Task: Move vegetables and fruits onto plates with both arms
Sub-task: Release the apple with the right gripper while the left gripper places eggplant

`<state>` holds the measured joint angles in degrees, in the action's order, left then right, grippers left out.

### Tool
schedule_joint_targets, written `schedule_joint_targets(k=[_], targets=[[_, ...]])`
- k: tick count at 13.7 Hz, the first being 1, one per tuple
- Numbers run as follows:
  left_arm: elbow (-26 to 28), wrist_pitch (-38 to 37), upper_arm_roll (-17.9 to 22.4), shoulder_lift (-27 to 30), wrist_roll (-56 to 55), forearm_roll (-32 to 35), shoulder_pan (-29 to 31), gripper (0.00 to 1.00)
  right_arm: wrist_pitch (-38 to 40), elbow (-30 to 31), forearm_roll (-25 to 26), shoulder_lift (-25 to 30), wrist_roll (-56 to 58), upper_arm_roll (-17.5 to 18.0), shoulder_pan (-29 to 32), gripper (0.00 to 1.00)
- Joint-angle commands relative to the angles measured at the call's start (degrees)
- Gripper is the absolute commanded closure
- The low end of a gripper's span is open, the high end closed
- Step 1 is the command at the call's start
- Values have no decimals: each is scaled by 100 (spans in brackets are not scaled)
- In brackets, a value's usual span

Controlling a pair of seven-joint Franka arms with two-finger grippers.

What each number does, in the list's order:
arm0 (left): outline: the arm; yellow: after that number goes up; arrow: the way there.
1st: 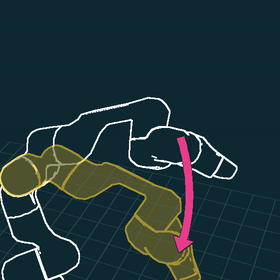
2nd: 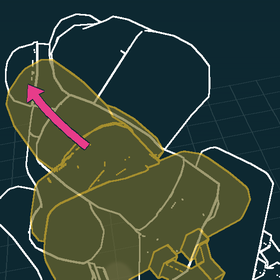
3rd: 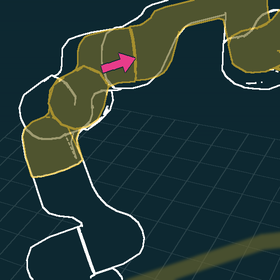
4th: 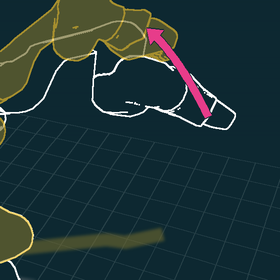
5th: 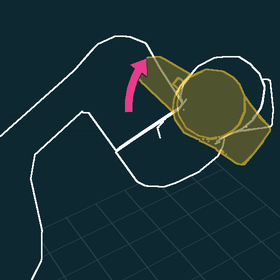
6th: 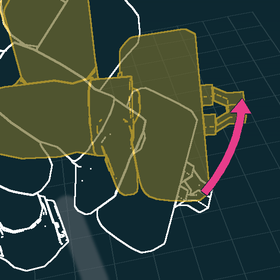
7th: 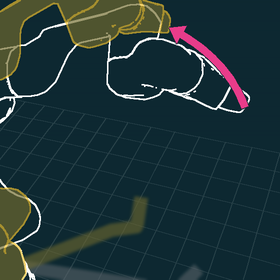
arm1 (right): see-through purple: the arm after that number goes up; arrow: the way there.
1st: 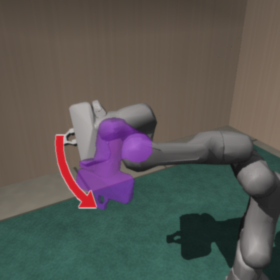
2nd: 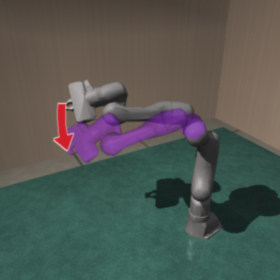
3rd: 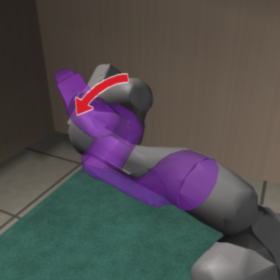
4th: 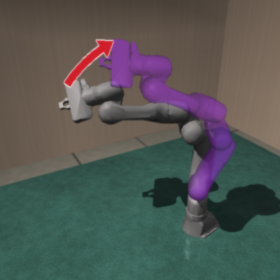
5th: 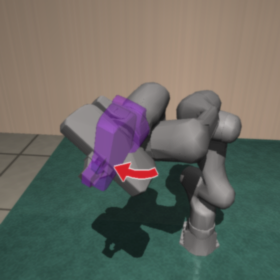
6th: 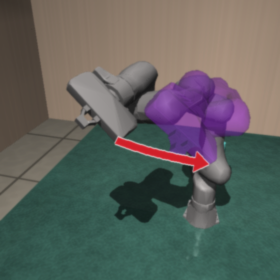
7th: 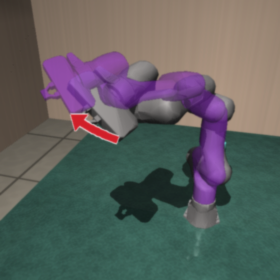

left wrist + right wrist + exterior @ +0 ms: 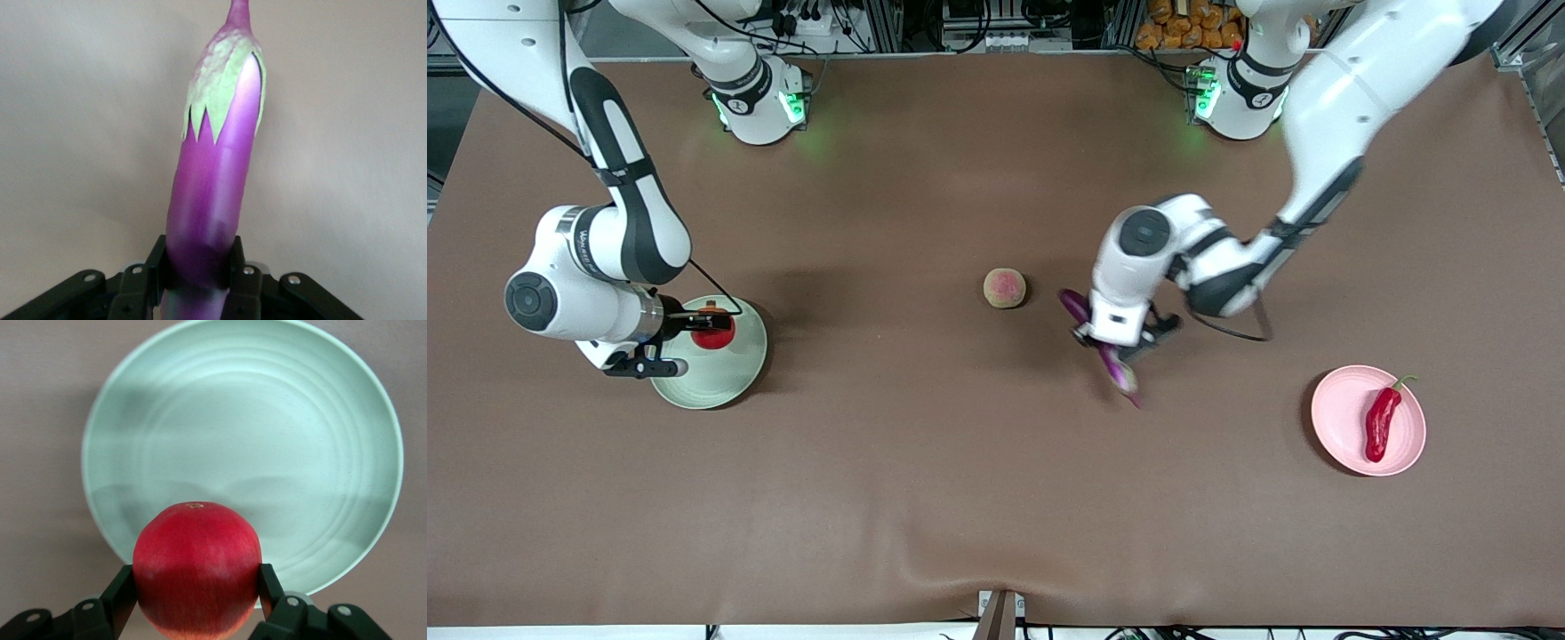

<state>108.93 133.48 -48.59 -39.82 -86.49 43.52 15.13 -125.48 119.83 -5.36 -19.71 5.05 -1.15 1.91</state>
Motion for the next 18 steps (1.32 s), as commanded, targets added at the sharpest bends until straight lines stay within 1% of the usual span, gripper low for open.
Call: schedule_joint_targets(k=[1, 2, 3, 4, 5, 7, 8, 10, 11, 12, 13, 15, 17, 18], targets=[[-204, -619, -414, 141, 1173, -45, 760, 100, -354, 514, 115, 248, 155, 132, 231, 100], [-327, -795, -475, 150, 1691, -194, 980, 100, -346, 532, 115, 240, 155, 132, 231, 98], [-485, -1050, -502, 150, 2253, -334, 1174, 100, -320, 532, 97, 222, 137, 132, 231, 76], [-678, -1322, -502, 150, 2798, -440, 1333, 100, -311, 532, 71, 187, 102, 132, 239, 18], [-845, -1559, -502, 150, 3300, -476, 1456, 100, -302, 515, 36, 135, 76, 132, 239, 0], [-987, -1720, -494, 150, 4049, -503, 1772, 100, -154, 419, 35, 151, 67, 141, 213, 0], [-987, -1720, -485, 141, 4487, -494, 2000, 100, 143, 183, 35, 152, 67, 141, 204, 0], [-1005, -1720, -467, 97, 5611, -477, 2474, 100, 1099, -545, 9, 143, 41, 176, 152, 0], [-1014, -1720, -467, 71, 6008, -468, 2660, 100, 1470, -853, -87, 152, -142, 185, 21, 0], [-1023, -1711, -441, 71, 6229, -398, 2731, 100, 1752, -1126, -209, 143, -553, 194, -180, 0], [-1031, -1703, -328, 80, 6362, -362, 2740, 100, 1955, -1329, -272, 143, -1036, 194, -391, 0], [-1110, -1650, -90, 62, 6705, -231, 2767, 100, 2062, -1655, -412, 125, -2098, 203, -953, 0], [-1224, -1422, 234, -52, 6942, -230, 2776, 100, 2062, -1980, -946, -67, -3232, 194, -1507, 0], [-1277, -1291, 323, -139, 7022, -230, 2776, 100, 2045, -2164, -1140, -216, -3734, 194, -1805, 0]])
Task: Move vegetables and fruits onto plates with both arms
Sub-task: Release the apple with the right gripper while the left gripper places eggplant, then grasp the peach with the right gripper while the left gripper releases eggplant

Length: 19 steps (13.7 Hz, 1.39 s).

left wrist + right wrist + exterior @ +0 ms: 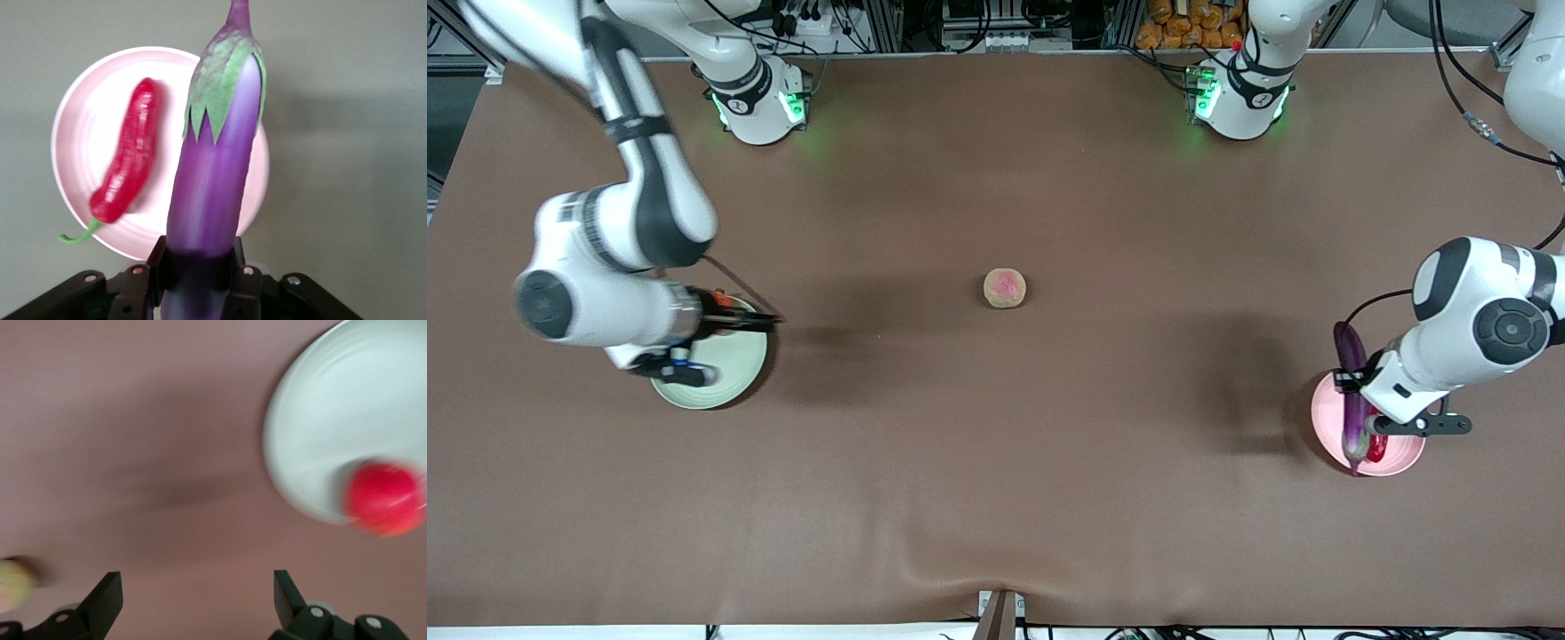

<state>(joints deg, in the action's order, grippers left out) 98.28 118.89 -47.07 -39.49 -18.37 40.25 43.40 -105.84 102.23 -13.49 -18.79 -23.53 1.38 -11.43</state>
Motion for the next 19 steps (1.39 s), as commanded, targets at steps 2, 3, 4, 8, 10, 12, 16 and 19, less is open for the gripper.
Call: schedule_joint_targets(k=[2, 3, 4, 8, 10, 12, 16, 19], targets=[[-221, 379, 329, -270, 228, 89, -77, 100, 72, -851, -522, -659, -1896, -51, -991, 0], [-221, 529, 390, -314, 228, 97, -104, 100, 46, -1036, -654, -835, -2371, -50, -1245, 0], [-221, 626, 487, -349, 228, 97, -139, 100, 37, -1204, -733, -1002, -2767, -59, -1518, 0], [-291, 706, 742, -419, 220, 89, -324, 55, -523, -1311, -813, -1188, -3657, -59, -2467, 0], [-291, 715, 751, -446, 228, 89, -306, 0, -1015, -1337, -804, -1503, -4026, -59, -2811, 0], [-291, 723, 743, -428, 220, 71, -297, 0, -1612, -1337, -787, -1855, -4317, -59, -3022, 0], [-291, 697, 681, -271, 202, -8, -280, 0, -1949, -1328, -752, -2076, -4406, -59, -3190, 0], [-300, 365, 314, 71, 202, -8, -262, 0, -1975, -1328, -769, -2155, -4537, -68, -3313, 0]])
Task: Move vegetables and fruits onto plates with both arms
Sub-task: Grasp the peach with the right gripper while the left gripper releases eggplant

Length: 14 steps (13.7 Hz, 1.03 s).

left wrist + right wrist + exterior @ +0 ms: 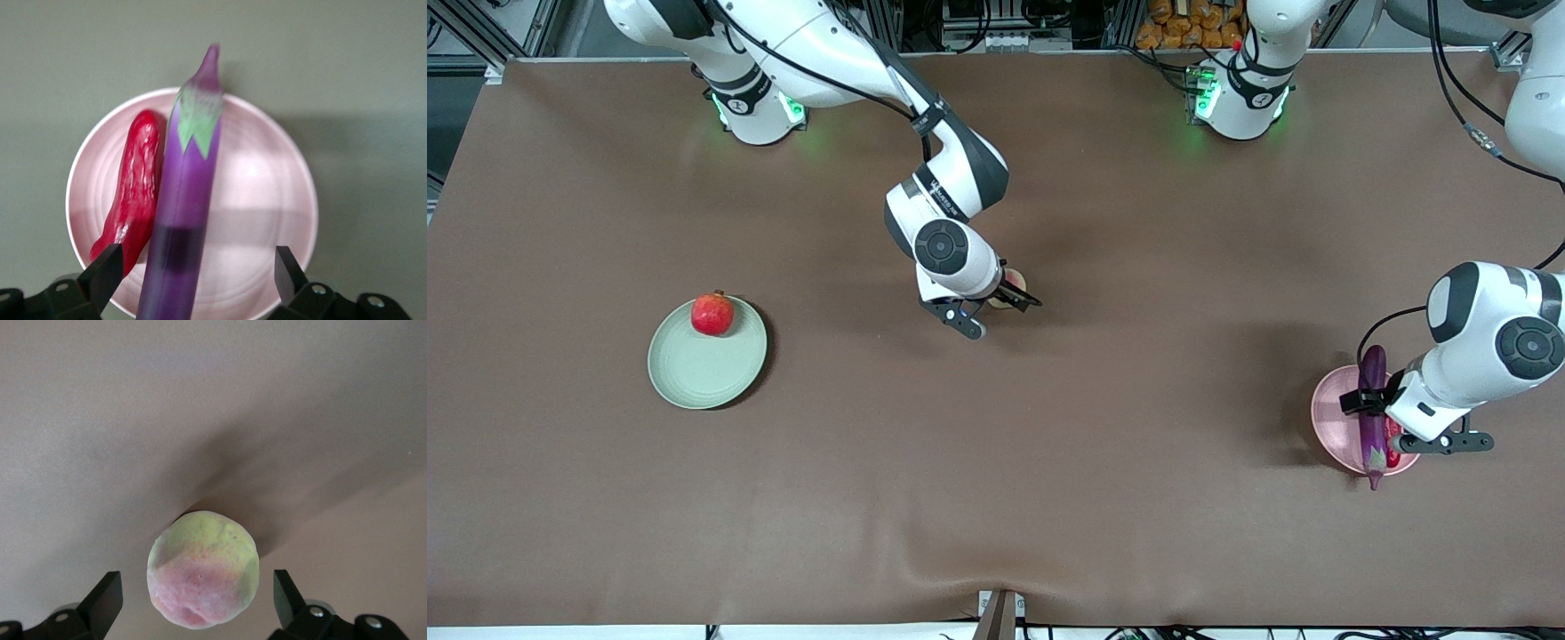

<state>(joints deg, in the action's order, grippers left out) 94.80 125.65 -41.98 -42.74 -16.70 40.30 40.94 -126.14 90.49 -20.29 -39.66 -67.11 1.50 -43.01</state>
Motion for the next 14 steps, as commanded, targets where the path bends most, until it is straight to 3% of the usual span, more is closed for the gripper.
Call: schedule_joint_targets(k=[1, 6, 9, 10, 12, 14], targets=[[47, -435, -370, 537, 36, -22, 10, 0, -41, -154, -89, -103, -249, -79, -199, 0], [-443, -1356, -1021, 1066, 18, -259, -7, 0, -271, -128, -63, -314, -530, -88, -393, 0], [-1059, -2332, -1627, 1110, 36, -268, 10, 0, -253, -137, -46, -314, -514, -88, -323, 90], [-1234, -2535, -1803, 1162, 36, -268, 11, 0, -236, -154, -37, -305, -496, -97, -314, 100], [-1403, -2756, -2015, 1189, -8, -329, 11, 0, -96, -233, 7, -218, -426, -149, -139, 100], [-1499, -2765, -1990, 1416, 62, -722, -33, 0, 744, -557, 400, -200, 176, -150, 273, 100]])
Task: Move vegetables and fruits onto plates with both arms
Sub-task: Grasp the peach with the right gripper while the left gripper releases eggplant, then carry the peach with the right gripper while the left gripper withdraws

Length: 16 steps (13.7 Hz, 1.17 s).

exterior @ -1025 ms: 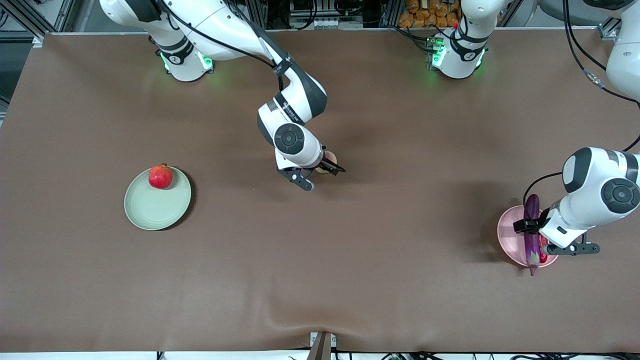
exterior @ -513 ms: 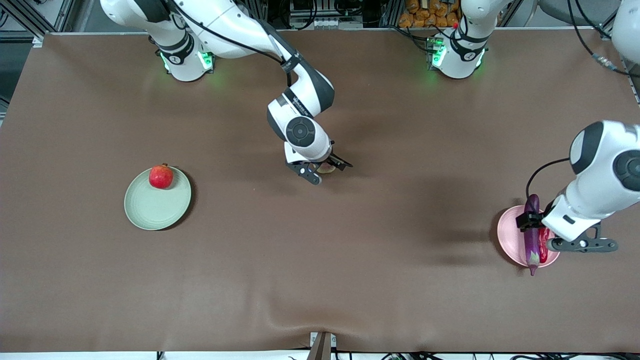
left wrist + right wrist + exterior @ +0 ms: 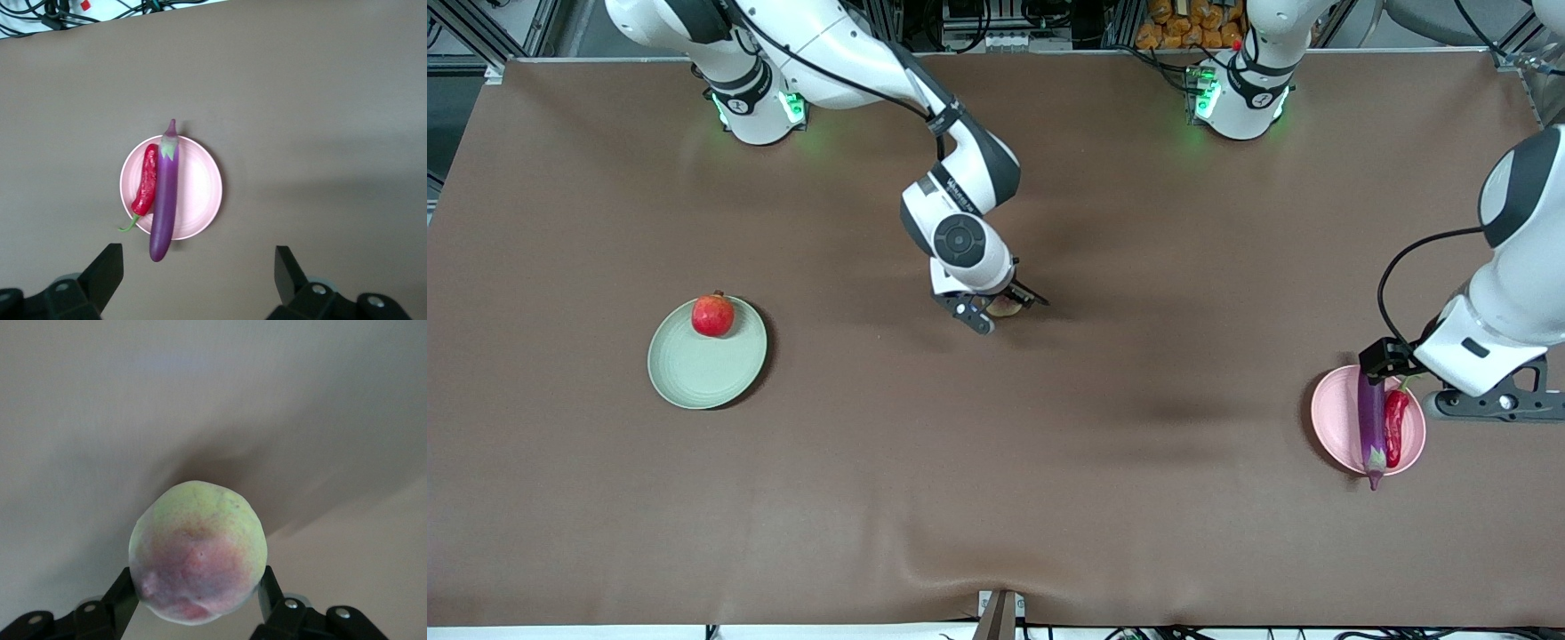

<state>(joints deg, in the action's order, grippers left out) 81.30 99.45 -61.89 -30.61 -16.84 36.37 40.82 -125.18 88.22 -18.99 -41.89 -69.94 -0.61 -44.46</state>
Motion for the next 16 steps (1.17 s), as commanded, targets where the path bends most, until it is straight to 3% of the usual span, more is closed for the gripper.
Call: schedule_joint_targets(k=[1, 2, 4, 7, 8, 10, 12, 16], targets=[[-159, -154, 132, 422, 67, -724, -65, 0, 914, -384, 369, 49, 916, 52, 569, 100], [-159, -163, 438, 703, -3, -1241, -170, 0, 1030, -393, 378, 180, 1365, -35, 762, 100], [-106, -163, 1455, 1345, 84, -2226, -660, 0, 1345, -393, 378, 356, 2374, -89, 1332, 100], [-1, -408, 2897, 2022, 93, -2950, -1872, 0, 1864, -367, 405, 663, 3774, -106, 2220, 100], [147, -409, 3476, 2268, 93, -3151, -2328, 0, 1909, -324, 553, 717, 3890, -115, 2431, 100], [603, -409, 4505, 2786, 145, -3582, -3155, 0, 2164, -271, 1332, 787, 3927, -115, 2513, 100], [1070, -418, 4957, 3270, 390, -3672, -3474, 0, 2156, -17, 1792, 875, 4145, -115, 2714, 100], [1291, -768, 5213, 3632, 602, -3654, -3686, 0, 2138, 239, 1802, 972, 5541, -115, 3443, 100]])
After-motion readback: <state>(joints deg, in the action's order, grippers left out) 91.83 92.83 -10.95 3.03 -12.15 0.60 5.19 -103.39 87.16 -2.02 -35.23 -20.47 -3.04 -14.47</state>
